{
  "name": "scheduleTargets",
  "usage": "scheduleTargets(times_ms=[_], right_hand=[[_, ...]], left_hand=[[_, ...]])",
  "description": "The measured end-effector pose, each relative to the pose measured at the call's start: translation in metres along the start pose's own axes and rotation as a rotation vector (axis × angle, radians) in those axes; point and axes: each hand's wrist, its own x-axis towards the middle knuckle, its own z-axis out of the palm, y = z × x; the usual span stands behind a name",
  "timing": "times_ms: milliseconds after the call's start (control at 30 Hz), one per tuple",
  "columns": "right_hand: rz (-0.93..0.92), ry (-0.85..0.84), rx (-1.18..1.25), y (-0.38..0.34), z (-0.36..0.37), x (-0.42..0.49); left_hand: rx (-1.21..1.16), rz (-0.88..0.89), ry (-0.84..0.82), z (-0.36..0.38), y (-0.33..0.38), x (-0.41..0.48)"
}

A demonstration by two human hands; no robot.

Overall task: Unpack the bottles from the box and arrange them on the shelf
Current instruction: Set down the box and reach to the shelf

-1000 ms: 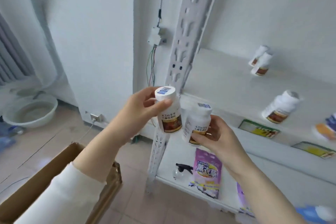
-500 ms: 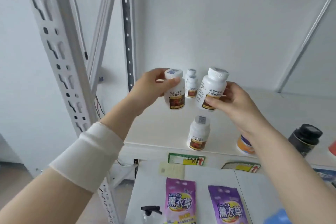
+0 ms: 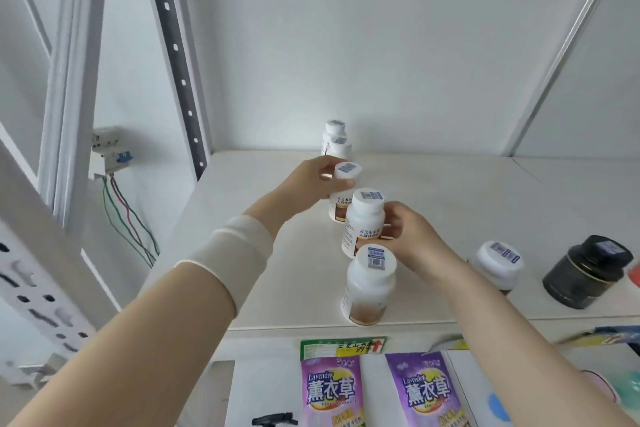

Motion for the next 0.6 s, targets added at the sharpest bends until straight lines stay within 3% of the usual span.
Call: scheduleTargets(times_ms=[600], right_hand=[[-0.023, 0.036, -0.009, 0.015, 0.008, 0.007]], left_hand=[[0.030, 0.060, -0.047, 0.005, -0.013, 0.015]])
